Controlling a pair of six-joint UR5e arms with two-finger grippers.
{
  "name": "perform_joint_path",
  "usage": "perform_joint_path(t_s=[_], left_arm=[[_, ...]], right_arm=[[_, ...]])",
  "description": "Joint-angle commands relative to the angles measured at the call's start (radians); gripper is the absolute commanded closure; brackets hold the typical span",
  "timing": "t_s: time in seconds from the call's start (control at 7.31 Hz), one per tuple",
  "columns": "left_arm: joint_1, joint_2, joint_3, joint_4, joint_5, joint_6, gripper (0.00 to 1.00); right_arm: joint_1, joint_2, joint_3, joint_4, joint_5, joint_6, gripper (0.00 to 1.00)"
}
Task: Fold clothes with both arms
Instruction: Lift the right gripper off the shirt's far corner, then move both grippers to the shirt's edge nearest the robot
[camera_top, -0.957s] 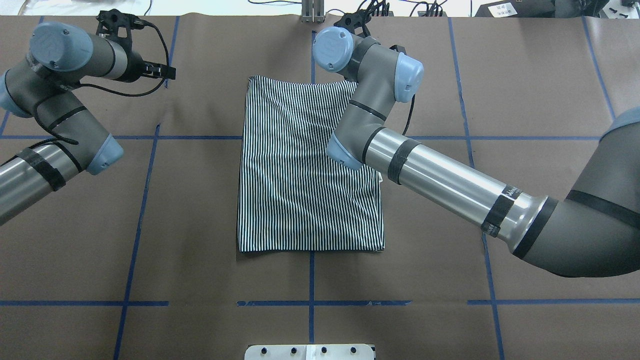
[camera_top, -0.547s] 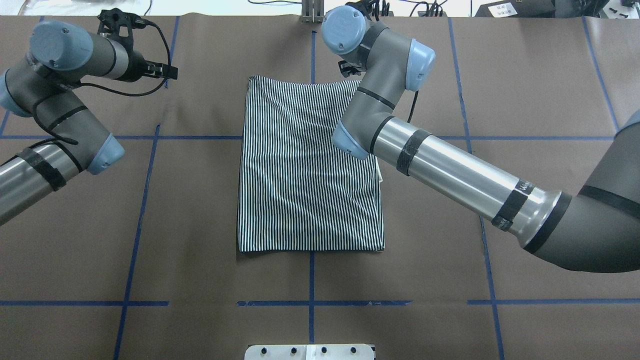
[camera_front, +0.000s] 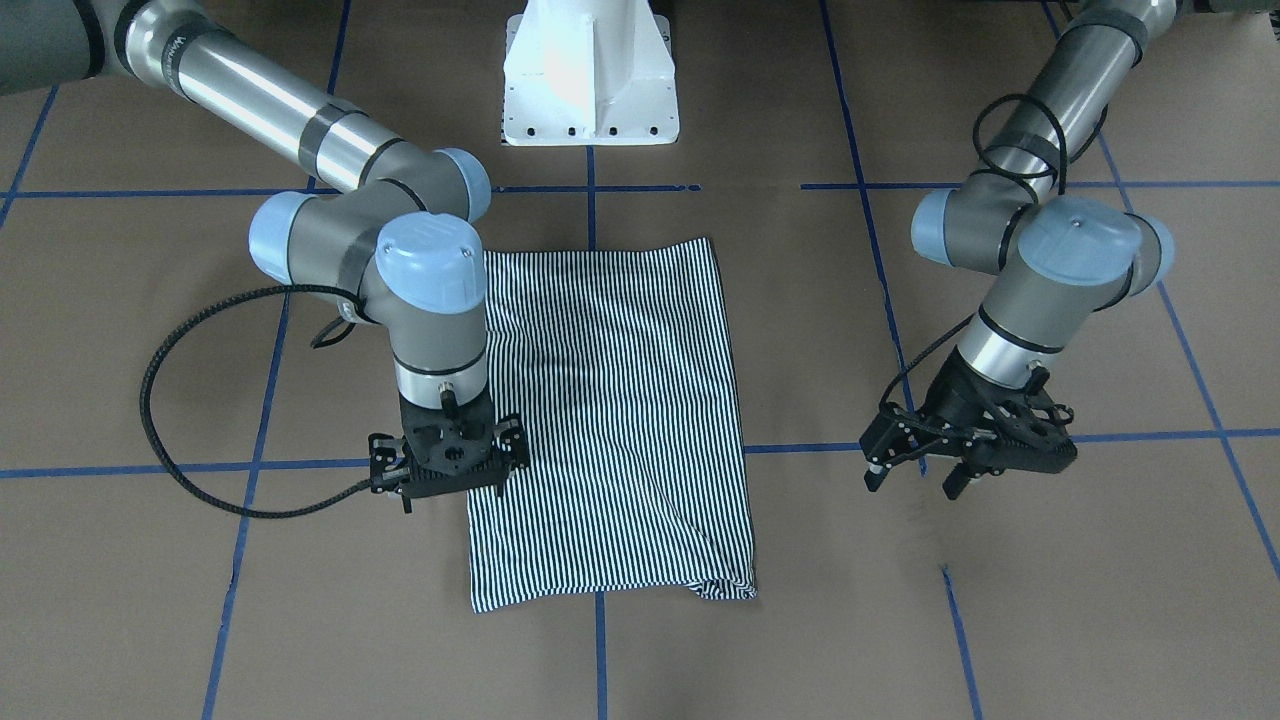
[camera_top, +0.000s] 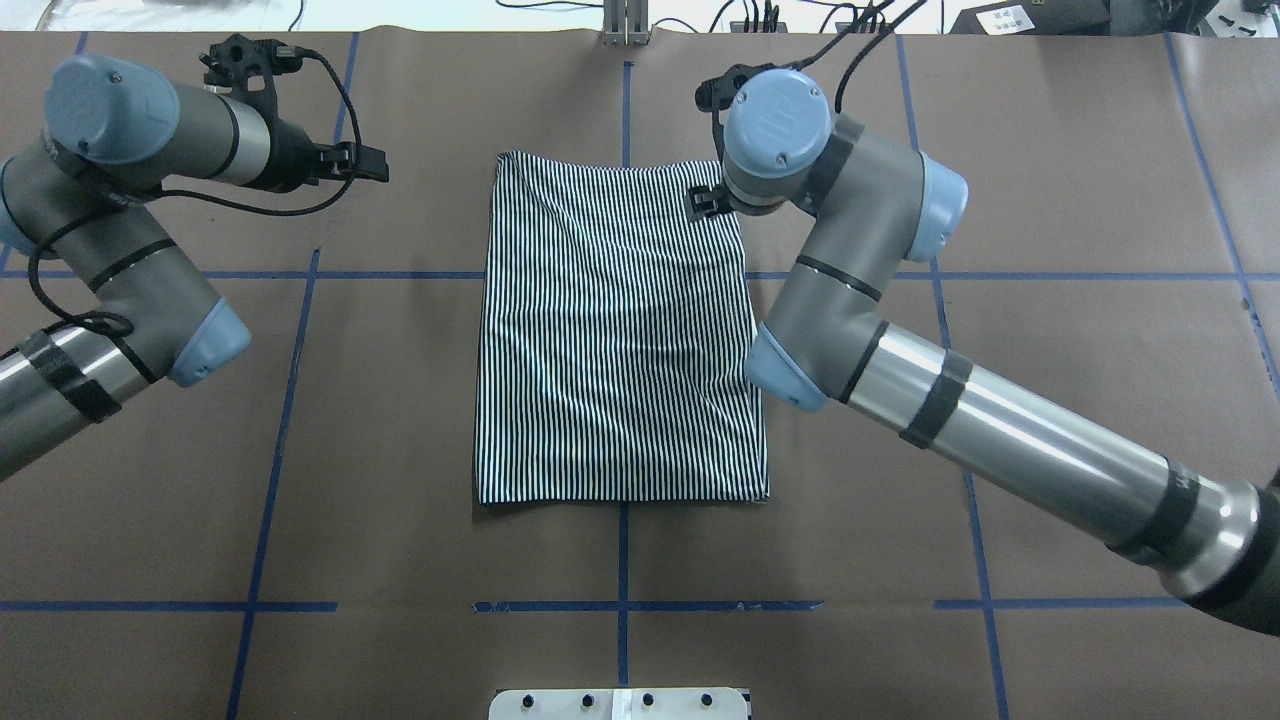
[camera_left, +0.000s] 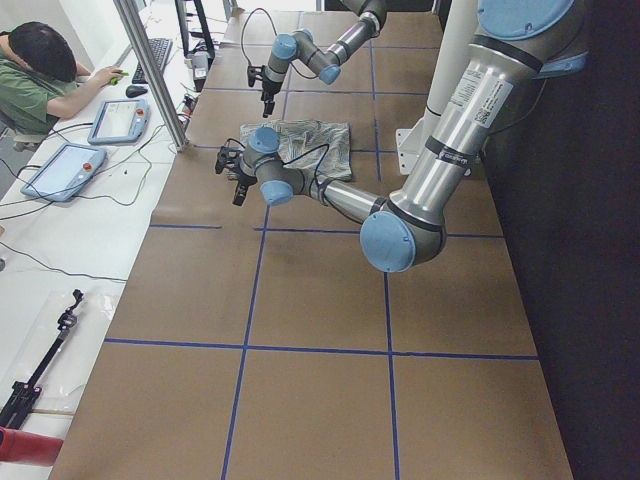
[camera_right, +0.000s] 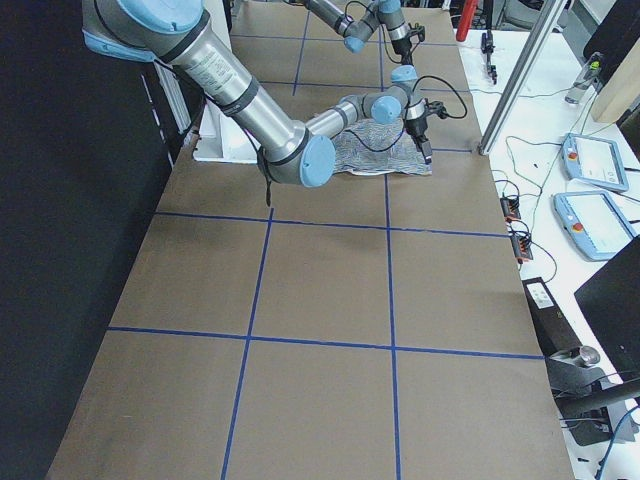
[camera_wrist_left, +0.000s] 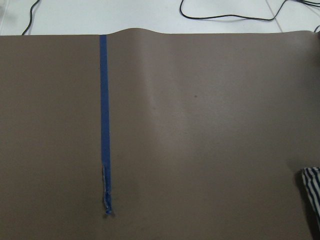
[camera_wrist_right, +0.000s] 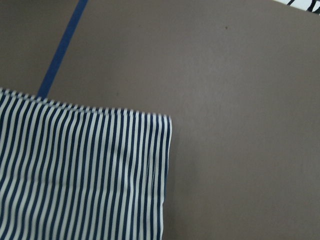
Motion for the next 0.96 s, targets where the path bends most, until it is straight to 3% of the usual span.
perform_joint_path(t_s=[0.0,0.14,0.27,0.55,0.68,0.82], left_arm=[[0.123,0.100,-0.227,0.077,0.056,-0.130,0.00],[0.201,0.128,-0.321,0.155,0.124,-0.153,0.00],[0.261,0.129,-0.385,0.218,0.130,-0.247,0.00],[0.414,0.142,-0.433,0.223,0.223,-0.466,0.00],[0.490,0.142,-0.435,0.223,0.292,-0.566,0.05],[0.530,0.142,-0.432,0.223,0.316,-0.646,0.28]], right_arm=[[-0.122,-0.175,0.257,0.017,-0.022,0.153,0.00],[-0.185,-0.242,0.347,0.033,-0.070,0.234,0.00],[-0.241,-0.313,0.415,0.068,-0.106,0.339,0.00],[-0.292,-0.398,0.468,0.230,-0.124,0.446,0.00],[-0.301,-0.396,0.470,0.234,-0.130,0.499,0.00],[-0.306,-0.396,0.470,0.235,-0.141,0.499,0.00]])
